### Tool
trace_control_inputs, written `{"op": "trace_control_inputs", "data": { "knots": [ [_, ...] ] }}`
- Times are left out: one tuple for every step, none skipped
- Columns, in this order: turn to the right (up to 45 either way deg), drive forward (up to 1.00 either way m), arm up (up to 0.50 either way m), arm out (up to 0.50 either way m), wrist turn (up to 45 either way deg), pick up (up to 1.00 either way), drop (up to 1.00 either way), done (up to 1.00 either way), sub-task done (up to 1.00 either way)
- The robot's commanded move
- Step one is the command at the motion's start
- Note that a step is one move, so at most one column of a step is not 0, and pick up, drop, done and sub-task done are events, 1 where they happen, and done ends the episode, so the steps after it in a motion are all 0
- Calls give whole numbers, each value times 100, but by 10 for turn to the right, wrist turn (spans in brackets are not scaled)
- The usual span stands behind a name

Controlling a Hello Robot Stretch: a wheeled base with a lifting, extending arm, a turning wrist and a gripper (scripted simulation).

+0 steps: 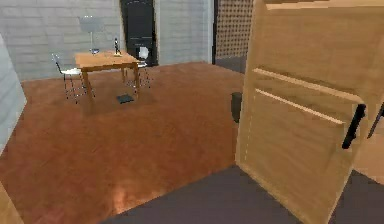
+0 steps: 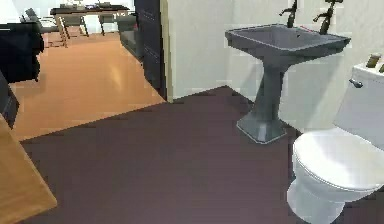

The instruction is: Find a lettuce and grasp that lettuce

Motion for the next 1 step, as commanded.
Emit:
{"op": "trace_control_inputs", "data": {
  "knots": [
    [0,100,0,0,0,0,0,0,0]
  ]
}}
